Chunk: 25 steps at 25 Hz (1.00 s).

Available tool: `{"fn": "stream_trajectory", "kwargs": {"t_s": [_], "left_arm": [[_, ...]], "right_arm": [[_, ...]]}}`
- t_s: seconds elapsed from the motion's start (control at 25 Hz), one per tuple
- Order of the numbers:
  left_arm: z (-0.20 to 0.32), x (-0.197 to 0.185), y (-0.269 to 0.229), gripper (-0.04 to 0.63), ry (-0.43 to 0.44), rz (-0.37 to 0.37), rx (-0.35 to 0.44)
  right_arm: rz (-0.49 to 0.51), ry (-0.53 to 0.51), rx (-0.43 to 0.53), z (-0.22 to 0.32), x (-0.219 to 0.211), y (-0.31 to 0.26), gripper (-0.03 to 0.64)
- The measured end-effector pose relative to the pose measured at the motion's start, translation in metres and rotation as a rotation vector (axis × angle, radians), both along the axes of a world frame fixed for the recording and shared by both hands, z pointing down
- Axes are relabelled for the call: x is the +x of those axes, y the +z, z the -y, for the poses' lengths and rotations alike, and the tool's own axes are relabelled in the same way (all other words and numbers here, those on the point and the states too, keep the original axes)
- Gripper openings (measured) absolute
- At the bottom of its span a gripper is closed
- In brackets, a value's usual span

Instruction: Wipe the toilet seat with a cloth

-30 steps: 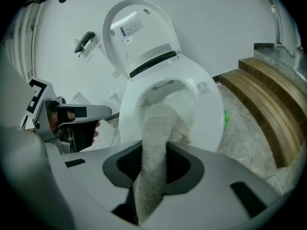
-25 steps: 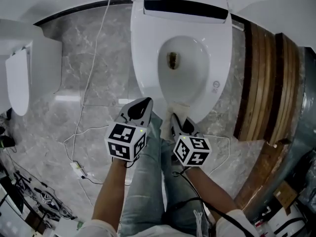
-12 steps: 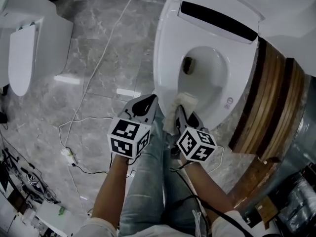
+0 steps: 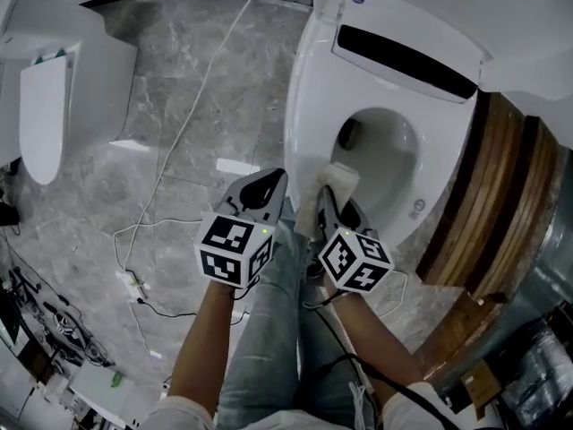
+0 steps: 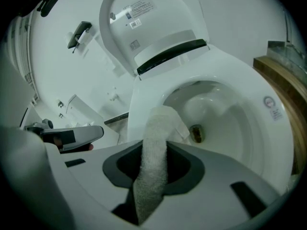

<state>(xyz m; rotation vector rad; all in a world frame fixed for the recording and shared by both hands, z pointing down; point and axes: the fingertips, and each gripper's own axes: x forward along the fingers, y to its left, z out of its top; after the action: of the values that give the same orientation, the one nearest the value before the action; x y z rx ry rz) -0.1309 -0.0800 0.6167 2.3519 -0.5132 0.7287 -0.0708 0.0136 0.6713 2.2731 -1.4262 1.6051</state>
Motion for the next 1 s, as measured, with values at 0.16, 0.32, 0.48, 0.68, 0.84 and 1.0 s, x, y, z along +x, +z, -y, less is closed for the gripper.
{"fn": "stream_trajectory", "kwargs": {"t_s": [0.16,0.32,0.48,0.68,0.84,1.0], "left_arm": [[0.010,0.011,0.002,0.011,0.002,0.003,-0.006],[0.017,0.020,0.005,0.011,0.007,0.008,-0.014],[0.029,0.026,0.005,0.011,0.007,0.009,-0.017],[0.046,0.032,0.004,0.011,0.007,0.017,-0.016],[0.062,0.036,0.002,0.011,0.006,0.021,-0.007],[0.076,0.038,-0.001,0.011,0.001,0.024,0.003]], "right_arm": [[0.025,0.050,0.015,0.014,0.005,0.003,0.101],[0.019,0.065,0.019,0.029,0.015,-0.001,0.101],[0.020,0.056,0.017,0.041,0.018,-0.003,0.101],[0.015,0.056,0.023,0.061,0.024,-0.005,0.101],[0.013,0.056,0.035,0.077,0.030,-0.006,0.101],[0.023,0.075,0.038,0.088,0.035,-0.007,0.100]]}}
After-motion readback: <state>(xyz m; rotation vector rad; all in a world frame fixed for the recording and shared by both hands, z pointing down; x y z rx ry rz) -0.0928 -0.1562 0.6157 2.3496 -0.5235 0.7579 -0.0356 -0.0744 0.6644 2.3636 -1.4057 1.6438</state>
